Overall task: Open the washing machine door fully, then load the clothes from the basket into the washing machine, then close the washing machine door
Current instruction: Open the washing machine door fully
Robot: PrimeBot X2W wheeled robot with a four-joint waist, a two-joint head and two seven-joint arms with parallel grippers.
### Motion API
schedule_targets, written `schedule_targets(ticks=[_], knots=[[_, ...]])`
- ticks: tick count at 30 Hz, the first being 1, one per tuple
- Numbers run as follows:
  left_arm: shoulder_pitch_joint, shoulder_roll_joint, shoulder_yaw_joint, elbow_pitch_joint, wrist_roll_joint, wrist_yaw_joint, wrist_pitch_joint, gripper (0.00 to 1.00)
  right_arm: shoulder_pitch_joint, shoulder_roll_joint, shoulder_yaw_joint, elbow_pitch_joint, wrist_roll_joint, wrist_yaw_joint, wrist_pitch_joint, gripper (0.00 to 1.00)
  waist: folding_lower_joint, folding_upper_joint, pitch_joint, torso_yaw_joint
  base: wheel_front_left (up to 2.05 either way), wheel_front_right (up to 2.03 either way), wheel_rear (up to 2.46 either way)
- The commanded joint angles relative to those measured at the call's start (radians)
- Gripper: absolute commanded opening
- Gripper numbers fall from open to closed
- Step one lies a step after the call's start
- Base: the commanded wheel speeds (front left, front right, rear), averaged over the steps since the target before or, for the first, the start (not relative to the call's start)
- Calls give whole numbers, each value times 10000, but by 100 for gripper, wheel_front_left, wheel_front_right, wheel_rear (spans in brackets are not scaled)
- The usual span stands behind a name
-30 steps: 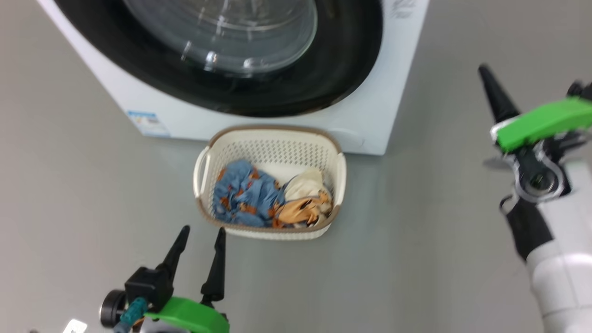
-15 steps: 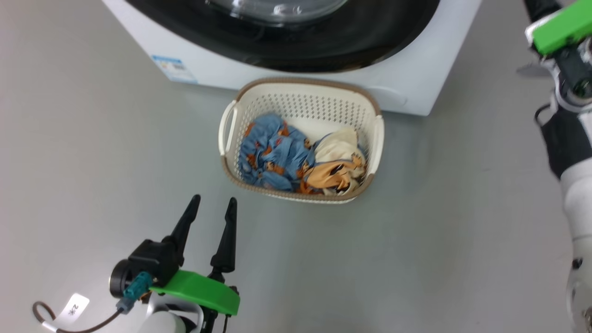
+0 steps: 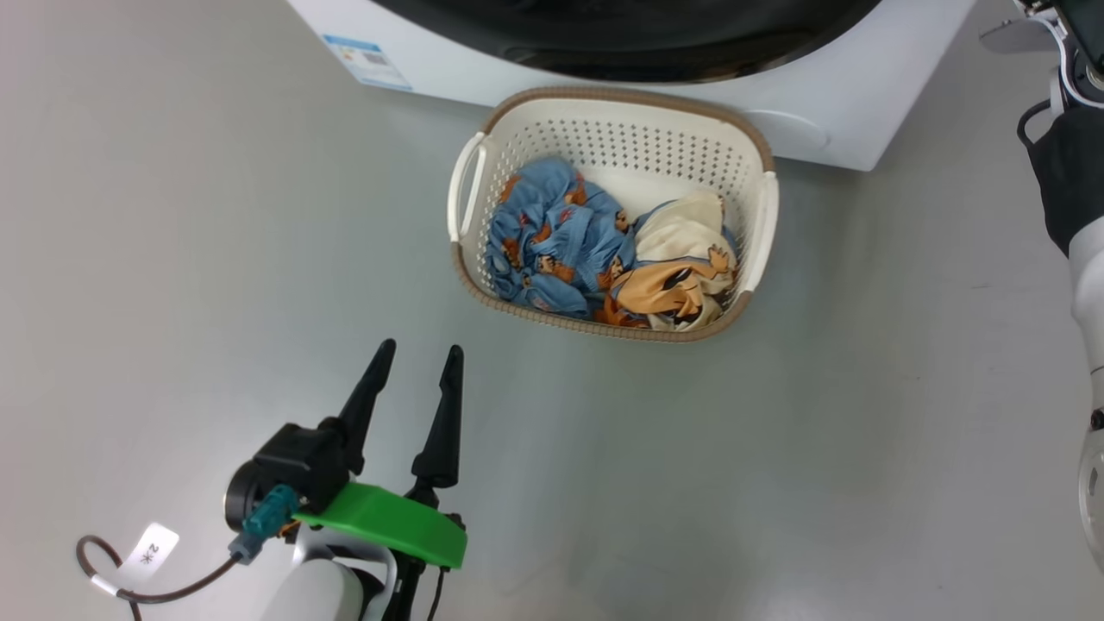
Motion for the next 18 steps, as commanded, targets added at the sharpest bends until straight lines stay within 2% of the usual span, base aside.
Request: schedule_targets(ticks=[1,18], knots=[[-153,181,268,-251,-37,80,-103,100,-299,254,142,-196,82,-9,116,0,0,0,109,118,0,0,0],[-172,181,138,-293,-199,173,-103,100,-749,386,-45,303,1834,-9,1533,0,0,0,262,358,0,0,0]])
